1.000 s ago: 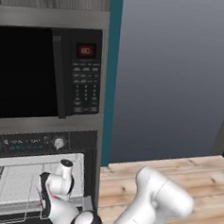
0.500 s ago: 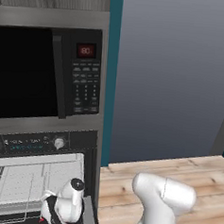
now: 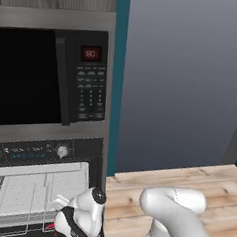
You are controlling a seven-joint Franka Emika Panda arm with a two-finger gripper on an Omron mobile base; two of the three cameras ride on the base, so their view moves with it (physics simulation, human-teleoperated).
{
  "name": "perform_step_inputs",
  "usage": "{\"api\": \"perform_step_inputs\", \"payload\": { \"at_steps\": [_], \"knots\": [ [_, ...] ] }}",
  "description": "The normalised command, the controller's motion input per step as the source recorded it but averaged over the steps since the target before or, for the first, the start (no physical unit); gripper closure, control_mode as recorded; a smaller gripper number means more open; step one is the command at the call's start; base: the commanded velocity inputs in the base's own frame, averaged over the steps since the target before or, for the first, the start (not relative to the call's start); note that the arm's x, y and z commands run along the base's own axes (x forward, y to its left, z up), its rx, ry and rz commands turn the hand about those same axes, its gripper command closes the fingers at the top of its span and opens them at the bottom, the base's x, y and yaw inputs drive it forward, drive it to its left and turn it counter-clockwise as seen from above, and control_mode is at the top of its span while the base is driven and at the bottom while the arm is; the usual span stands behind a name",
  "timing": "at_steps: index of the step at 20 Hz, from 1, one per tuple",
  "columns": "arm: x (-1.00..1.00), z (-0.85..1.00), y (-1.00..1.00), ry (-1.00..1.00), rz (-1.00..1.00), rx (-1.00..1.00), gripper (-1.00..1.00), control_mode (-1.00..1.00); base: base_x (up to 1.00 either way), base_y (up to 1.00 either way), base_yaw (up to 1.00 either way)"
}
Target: Take the fish from the oven and place it on the plate on the counter.
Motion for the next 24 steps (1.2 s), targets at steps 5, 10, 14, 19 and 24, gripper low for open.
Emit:
{"api": "perform_step_inputs", "payload": {
  "at_steps": [5,10,14,19,24],
  "knots": [
    [-0.01,1.00,-0.34,0.00,0.00,0.08,1.00,-1.00,0.00,0.00,0.00],
    [0.04,1.00,-0.38,0.06,0.00,0.04,1.00,-1.00,0.00,0.00,0.00],
    [0.14,1.00,-0.54,0.15,0.01,0.01,1.00,-1.00,0.00,0.00,0.00],
    [0.07,1.00,-0.49,0.18,0.03,0.00,1.00,-1.00,0.00,0.00,0.00],
    [0.22,0.95,-0.39,0.22,0.06,-0.02,1.00,-1.00,0.00,0.00,0.00]
  ]
}}
